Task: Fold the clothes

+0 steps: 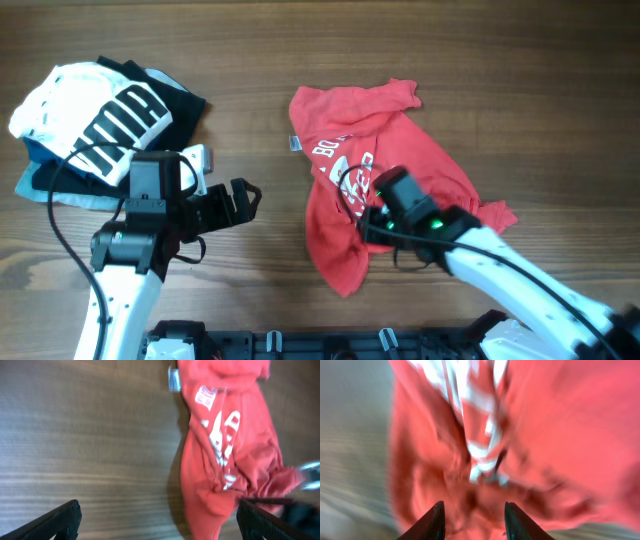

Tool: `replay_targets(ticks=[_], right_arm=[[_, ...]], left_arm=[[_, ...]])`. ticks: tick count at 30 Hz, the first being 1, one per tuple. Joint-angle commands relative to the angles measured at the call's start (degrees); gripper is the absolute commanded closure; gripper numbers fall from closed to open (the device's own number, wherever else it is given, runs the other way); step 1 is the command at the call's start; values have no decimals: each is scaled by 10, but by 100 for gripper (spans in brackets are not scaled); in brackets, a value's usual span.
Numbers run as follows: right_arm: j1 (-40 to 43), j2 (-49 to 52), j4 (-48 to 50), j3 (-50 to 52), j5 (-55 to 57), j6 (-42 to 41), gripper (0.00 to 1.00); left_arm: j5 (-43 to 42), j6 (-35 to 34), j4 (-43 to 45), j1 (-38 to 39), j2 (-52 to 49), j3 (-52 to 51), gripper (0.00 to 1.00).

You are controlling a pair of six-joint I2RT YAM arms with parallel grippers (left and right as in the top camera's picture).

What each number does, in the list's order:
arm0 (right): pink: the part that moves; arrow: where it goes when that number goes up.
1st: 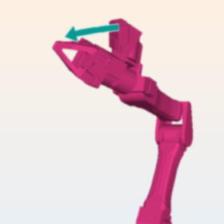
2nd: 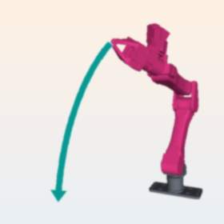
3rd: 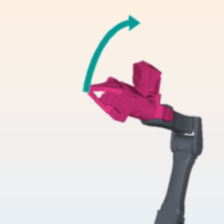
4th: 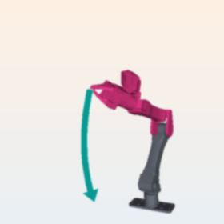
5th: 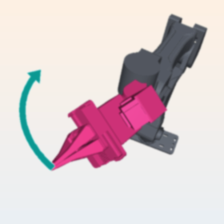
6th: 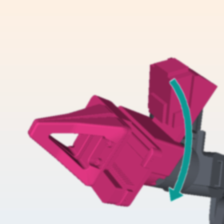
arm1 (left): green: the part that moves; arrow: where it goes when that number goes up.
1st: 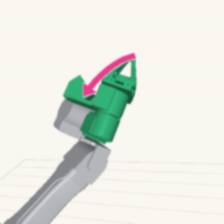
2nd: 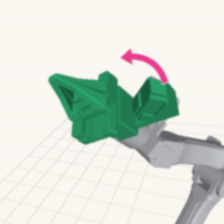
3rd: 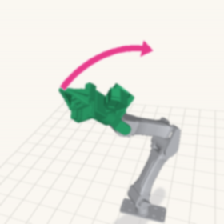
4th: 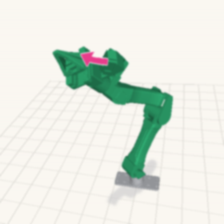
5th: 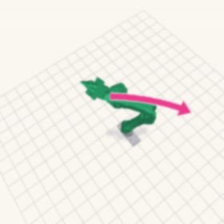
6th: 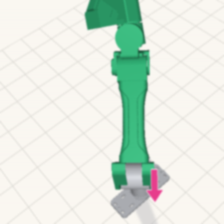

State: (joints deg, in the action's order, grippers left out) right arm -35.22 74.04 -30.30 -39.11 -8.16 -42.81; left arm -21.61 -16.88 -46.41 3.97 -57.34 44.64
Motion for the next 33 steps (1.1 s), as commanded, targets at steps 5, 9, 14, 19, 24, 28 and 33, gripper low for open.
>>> replay_targets(ticks=[5, 9, 14, 19, 24, 28, 33], right_arm=[[133, -150, -78, -53, 88, 43, 55], [158, -161, -108, -53, 88, 54, 55], [158, -158, -119, -53, 88, 55, 54], [158, -158, -137, -53, 88, 59, 54], [158, -158, -137, -53, 97, 68, 54], [158, -158, -140, -53, 97, 68, 54], [158, -158, -144, -53, 99, 68, 54]], left_arm=[[-75, -48, 11, 48, -105, -21, 0], [-80, -89, 56, 98, -180, -24, 0], [-103, -142, 137, 161, -267, -24, 4], [-103, -199, 191, 207, -364, -24, 7], [-111, -231, 191, 249, -400, -24, 26], [-105, -241, 178, 274, -400, -24, 32], [-83, -241, 159, 274, -400, -24, 37]])
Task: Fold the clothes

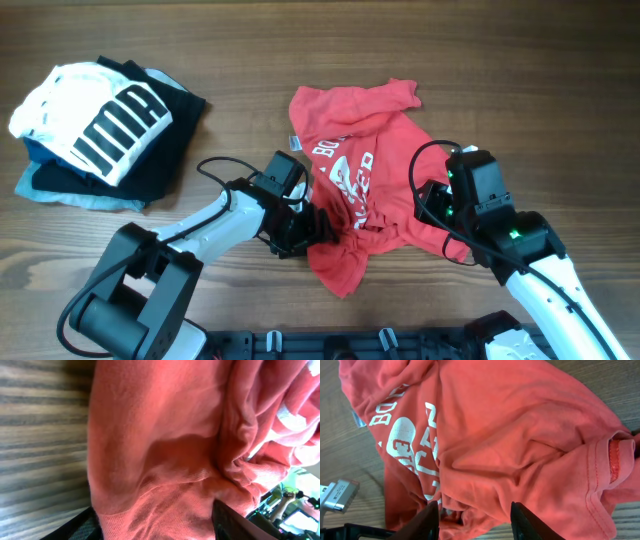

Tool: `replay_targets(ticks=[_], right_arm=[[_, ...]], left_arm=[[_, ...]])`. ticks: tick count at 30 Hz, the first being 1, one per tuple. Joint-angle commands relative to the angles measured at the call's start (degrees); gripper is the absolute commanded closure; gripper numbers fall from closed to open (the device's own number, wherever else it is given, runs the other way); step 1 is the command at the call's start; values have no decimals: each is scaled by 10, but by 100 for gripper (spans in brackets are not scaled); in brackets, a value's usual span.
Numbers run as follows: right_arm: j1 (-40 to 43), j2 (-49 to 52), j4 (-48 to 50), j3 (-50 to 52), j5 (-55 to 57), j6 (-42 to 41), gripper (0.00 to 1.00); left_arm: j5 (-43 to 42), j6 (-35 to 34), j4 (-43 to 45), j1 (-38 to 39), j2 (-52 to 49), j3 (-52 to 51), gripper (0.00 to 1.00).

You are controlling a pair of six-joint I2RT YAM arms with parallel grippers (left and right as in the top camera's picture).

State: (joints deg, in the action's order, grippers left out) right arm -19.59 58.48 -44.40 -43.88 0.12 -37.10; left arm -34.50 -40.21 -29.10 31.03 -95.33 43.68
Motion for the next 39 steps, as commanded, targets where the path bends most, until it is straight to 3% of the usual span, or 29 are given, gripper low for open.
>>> replay_targets(ticks=[1, 4, 10, 11, 16, 20, 25, 28, 33, 39], right_arm=[[2, -2, -6, -5, 16, 11, 54], [2, -2, -13, -5, 16, 11, 54], [2, -2, -23, -5, 16, 10, 54], [2, -2, -27, -5, 16, 10, 54], [2, -2, -74, -5, 28, -24, 54], [2, -2, -153, -2, 98, -81, 48], [2, 3, -146, 35, 88, -97, 47], [2, 23, -86, 62, 63, -79, 48], [2, 99, 36, 73, -141, 41, 46], [2, 216, 37, 74, -118, 37, 47]], left_arm=[[48, -8, -14, 4, -20, -15, 39], [81, -8, -14, 4, -20, -15, 61], [109, -8, -13, 3, -20, -15, 82], [113, -8, -13, 3, -20, -15, 95], [113, 25, -17, -24, 8, -10, 96], [119, 70, -54, -135, 96, 2, 96], [121, 77, -94, -256, 183, 2, 96], [121, 85, -118, -268, 193, 2, 96], [122, 100, -124, -266, 191, 1, 96], [121, 100, -124, -266, 192, 1, 96]])
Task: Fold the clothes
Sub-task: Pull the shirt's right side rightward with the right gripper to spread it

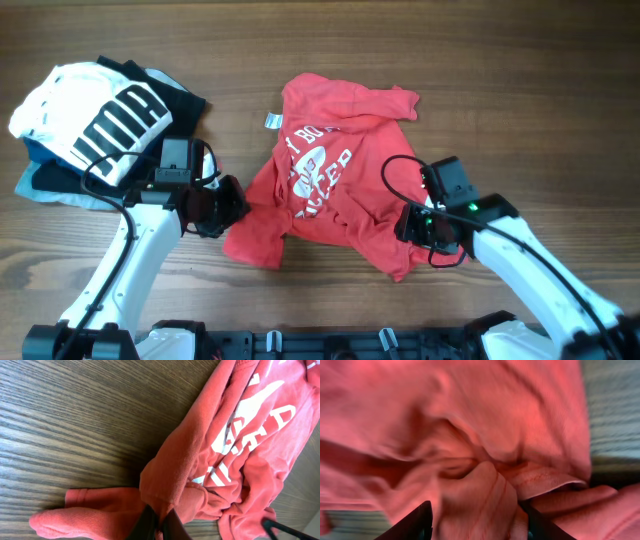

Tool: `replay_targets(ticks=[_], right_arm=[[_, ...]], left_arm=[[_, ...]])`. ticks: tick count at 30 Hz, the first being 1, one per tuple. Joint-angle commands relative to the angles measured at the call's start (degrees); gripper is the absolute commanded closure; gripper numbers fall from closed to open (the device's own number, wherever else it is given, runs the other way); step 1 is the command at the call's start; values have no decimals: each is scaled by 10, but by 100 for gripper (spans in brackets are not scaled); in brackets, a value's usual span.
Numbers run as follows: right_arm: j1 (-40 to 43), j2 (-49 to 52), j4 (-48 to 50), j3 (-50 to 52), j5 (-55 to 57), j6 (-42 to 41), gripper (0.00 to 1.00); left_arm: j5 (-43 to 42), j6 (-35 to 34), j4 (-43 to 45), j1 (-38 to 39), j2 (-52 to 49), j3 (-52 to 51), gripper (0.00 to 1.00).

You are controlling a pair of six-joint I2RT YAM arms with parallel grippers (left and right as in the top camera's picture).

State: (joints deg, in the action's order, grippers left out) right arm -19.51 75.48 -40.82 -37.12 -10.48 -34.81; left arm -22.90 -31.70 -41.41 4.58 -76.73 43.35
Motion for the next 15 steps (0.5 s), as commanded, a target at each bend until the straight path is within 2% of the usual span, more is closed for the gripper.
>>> replay_targets(ticks=[1, 2, 3, 7, 10, 12, 15], right_arm=[[1, 65, 4, 7, -8, 6, 55], [1, 78, 9, 7, -7, 2, 84], [1, 79, 12, 7, -7, 1, 96], [1, 43, -25, -40, 18, 1, 96], [19, -24, -87, -134, 129, 1, 96], [48, -50, -94, -184, 203, 6, 96], [132, -54, -58, -226, 275, 57, 96]], left_arm=[[5, 15, -1, -2, 6, 4, 96], [5, 15, -2, -2, 6, 4, 96], [5, 15, -3, -2, 5, 4, 96], [7, 18, -8, -2, 5, 4, 96], [33, 19, -19, -2, 5, 4, 96], [58, 19, -26, -2, 6, 4, 96], [90, 19, -38, -2, 6, 4, 96]])
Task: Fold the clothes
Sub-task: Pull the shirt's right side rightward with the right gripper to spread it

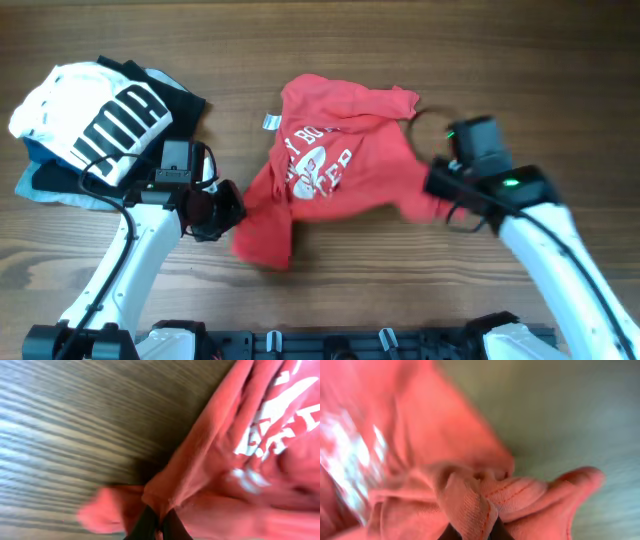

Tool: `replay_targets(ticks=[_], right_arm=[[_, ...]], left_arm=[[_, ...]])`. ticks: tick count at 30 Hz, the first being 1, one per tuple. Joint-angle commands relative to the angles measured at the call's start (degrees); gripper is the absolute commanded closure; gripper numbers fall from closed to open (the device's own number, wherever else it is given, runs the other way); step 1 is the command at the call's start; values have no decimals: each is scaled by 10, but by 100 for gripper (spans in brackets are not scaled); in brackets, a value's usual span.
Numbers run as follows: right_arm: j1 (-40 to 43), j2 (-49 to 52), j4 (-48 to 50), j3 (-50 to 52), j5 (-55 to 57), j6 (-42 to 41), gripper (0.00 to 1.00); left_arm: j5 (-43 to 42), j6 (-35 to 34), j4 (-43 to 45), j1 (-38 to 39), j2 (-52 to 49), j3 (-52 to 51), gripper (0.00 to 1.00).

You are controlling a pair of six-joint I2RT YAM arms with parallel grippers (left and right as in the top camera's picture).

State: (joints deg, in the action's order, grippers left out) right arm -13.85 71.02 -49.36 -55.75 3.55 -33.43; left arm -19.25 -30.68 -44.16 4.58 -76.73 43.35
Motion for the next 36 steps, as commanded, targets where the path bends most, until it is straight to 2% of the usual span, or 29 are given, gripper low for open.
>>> replay_targets(ticks=[1, 3, 5, 8, 10, 13, 15, 17, 19, 25, 27, 28, 31, 32, 36], right_arm=[[129, -3, 55, -41, 135, 59, 82], [204, 12, 81, -40, 97, 108, 60], [263, 26, 83, -40, 75, 144, 57], [334, 45, 68, -40, 66, 153, 57], [362, 53, 49, -40, -9, 153, 57], [358, 54, -19, -37, -143, 193, 53], [339, 54, -70, -17, -162, 198, 50], [315, 54, -71, 20, -161, 198, 47], [292, 54, -21, 81, -159, 181, 44], [285, 54, 161, 200, -153, 123, 43], [285, 57, 206, 222, -156, 123, 47], [285, 57, 216, 225, -162, 123, 53], [285, 57, 235, 225, -172, 123, 88], [285, 57, 235, 225, -172, 123, 96], [285, 57, 233, 225, -172, 124, 96]], left_arm=[[71, 9, -16, -2, 6, 4, 96], [99, 8, -20, -3, 6, 4, 96], [122, 6, -22, -3, 6, 4, 96], [129, 4, -21, -3, 6, 4, 96], [129, 4, -22, -3, 6, 4, 96], [129, 4, -22, -2, 6, 4, 96], [129, 4, -22, -3, 6, 4, 96], [129, 4, -20, -3, 6, 4, 96], [129, 4, -19, -3, 6, 4, 96], [123, 4, -20, -2, 6, 4, 96], [123, 4, -20, -2, 6, 4, 96], [123, 4, -20, -2, 6, 4, 96], [123, 4, -19, -2, 6, 4, 96], [123, 4, -19, -3, 6, 4, 96], [123, 4, -19, -2, 6, 4, 96]])
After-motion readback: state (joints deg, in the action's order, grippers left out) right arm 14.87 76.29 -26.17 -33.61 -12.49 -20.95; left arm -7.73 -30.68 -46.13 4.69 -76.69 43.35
